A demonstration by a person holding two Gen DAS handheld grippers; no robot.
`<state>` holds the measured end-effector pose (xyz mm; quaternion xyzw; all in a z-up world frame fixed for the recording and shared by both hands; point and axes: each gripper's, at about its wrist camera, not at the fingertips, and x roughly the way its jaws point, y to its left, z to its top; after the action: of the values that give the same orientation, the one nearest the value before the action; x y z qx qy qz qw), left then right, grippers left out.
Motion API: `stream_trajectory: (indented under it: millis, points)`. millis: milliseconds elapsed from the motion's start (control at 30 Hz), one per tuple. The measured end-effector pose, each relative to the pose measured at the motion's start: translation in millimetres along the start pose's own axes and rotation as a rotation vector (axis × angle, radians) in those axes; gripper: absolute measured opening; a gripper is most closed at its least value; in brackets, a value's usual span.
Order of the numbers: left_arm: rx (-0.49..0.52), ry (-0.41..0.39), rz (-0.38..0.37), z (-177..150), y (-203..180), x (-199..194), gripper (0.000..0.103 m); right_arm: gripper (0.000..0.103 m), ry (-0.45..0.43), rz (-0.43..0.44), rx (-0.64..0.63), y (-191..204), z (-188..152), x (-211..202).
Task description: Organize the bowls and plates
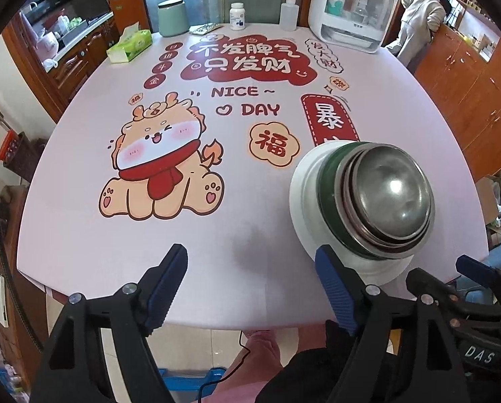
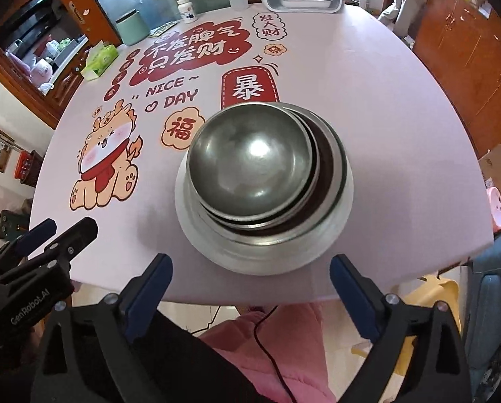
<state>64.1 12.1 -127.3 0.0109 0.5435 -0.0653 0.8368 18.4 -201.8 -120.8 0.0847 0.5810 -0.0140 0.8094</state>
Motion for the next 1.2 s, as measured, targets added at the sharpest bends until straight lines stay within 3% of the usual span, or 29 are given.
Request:
stream_trajectory:
  millis: [267, 500, 1200]
  points:
    - [-0.001, -0.046, 0.005, -1, -11, -12, 0.083, 0.103, -0.066, -0.017, 0.003, -8, -5, -26]
    - [0.0, -0.109, -0.004, -1, -19, -29, 0.096, 0.103, -0.092, -0.022, -0.004, -13, -9, -37]
    - [0.013, -0.081, 0.013, -3, -29, -26, 0.102, 0.103, -0.035, 0.001, -0.007, -18, -12, -26]
